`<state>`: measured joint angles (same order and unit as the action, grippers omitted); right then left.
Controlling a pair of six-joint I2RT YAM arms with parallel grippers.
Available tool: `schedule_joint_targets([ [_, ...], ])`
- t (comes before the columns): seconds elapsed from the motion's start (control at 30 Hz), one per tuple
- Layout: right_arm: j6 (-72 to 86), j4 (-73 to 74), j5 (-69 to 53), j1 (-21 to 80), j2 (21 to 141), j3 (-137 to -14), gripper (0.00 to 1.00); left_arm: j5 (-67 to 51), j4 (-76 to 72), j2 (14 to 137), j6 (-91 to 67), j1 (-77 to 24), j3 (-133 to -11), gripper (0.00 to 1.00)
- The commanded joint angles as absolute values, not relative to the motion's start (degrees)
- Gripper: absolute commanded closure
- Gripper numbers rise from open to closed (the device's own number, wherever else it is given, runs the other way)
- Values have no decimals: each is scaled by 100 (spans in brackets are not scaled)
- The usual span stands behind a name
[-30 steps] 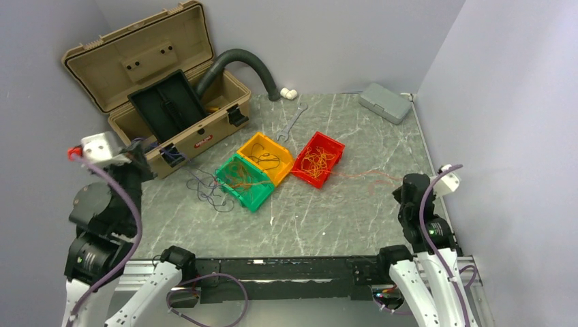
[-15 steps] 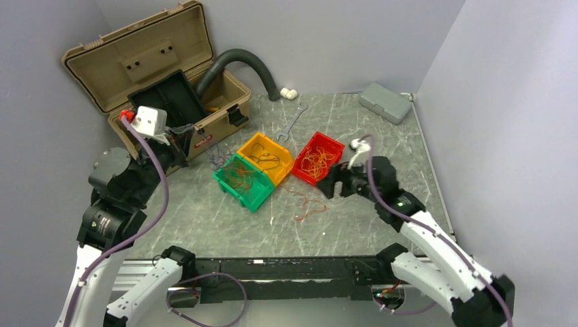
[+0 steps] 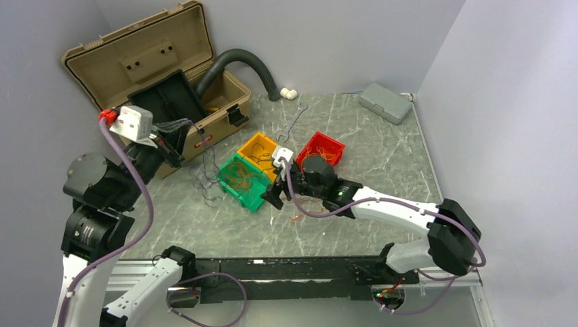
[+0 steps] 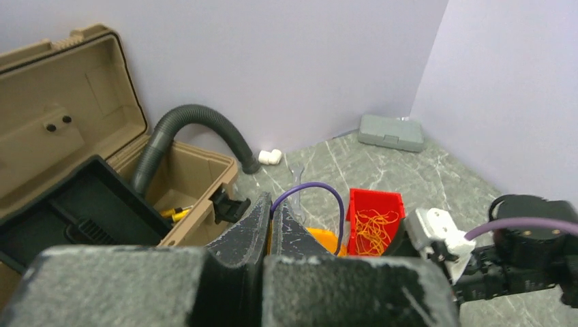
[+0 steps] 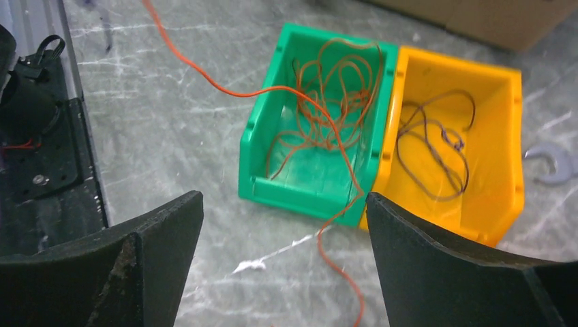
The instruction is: Untangle the cables
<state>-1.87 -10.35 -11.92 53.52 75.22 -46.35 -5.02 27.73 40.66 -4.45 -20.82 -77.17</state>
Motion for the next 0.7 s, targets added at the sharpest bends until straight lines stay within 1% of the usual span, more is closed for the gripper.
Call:
schedule_joint_targets([
  [0.0, -1219, -2157, -1303, 5562, 7921, -5039, 9, -706, 2715, 4012, -297, -2065, -8082, 100],
  [0.1, -1704, -2363, -1181, 5730, 8300, -5201, 12, -651, 2765, 4035, -280, -2063, -8186, 100],
  [0.3, -2188, -2484, -817, 6009, 8979, -5805, 12, -632, 2779, 4135, -307, -2065, -8338, 100],
  [0.33, -2247, -2476, -785, 6056, 9093, -5918, 14, -628, 2767, 4151, -314, -2065, -8347, 100],
  [0.37, -2277, -2433, -768, 6093, 9190, -6049, 18, -622, 2766, 4164, -316, -2068, -8361, 100],
  [0.4, -2284, -2343, -763, 6124, 9290, -6176, 26, -617, 2775, 4181, -316, -2066, -8380, 100],
  [0.43, -2278, -2280, -777, 6136, 9362, -6276, 41, -611, 2779, 4195, -310, -2065, -8391, 100],
  [0.5, -2194, -2302, -713, 6150, 9415, -6299, 88, -464, 2803, 4213, -295, -2065, -8409, 100],
  [0.53, -2087, -2384, -651, 6151, 9345, -6198, 100, -330, 2844, 4220, -291, -2065, -8426, 100],
  [0.67, -1605, -2841, -175, 6019, 8753, -5251, 100, 670, 3014, 4216, -287, -2065, -8448, 100],
])
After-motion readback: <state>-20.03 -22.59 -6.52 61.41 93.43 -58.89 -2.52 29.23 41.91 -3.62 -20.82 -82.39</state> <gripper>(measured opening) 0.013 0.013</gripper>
